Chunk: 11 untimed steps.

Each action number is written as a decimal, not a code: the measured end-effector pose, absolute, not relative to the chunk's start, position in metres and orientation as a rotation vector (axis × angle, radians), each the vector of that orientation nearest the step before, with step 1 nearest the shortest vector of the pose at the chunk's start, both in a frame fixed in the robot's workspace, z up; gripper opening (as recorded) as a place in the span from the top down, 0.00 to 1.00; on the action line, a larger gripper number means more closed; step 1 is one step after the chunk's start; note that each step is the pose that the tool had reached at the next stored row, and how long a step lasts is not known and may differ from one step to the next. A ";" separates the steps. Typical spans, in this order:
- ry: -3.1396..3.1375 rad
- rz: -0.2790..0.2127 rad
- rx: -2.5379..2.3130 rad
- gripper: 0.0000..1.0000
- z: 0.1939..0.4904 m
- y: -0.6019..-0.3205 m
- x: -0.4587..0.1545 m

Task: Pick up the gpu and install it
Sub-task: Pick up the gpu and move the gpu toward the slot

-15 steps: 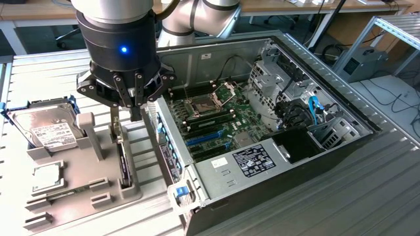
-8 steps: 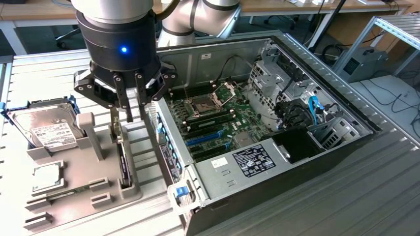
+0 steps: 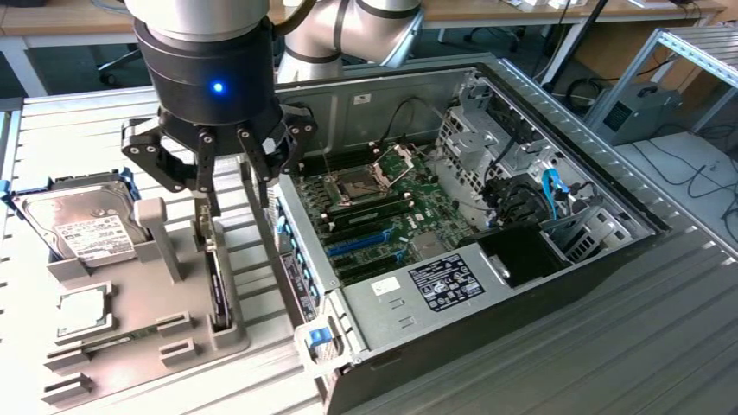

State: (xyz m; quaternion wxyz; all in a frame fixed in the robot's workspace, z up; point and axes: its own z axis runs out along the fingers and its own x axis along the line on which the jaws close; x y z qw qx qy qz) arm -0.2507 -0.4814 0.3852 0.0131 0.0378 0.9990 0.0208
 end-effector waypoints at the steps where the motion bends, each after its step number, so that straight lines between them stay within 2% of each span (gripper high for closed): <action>1: 3.112 0.065 0.118 0.52 0.385 -0.481 -0.251; 11: 3.112 0.065 0.127 0.52 0.376 -0.480 -0.259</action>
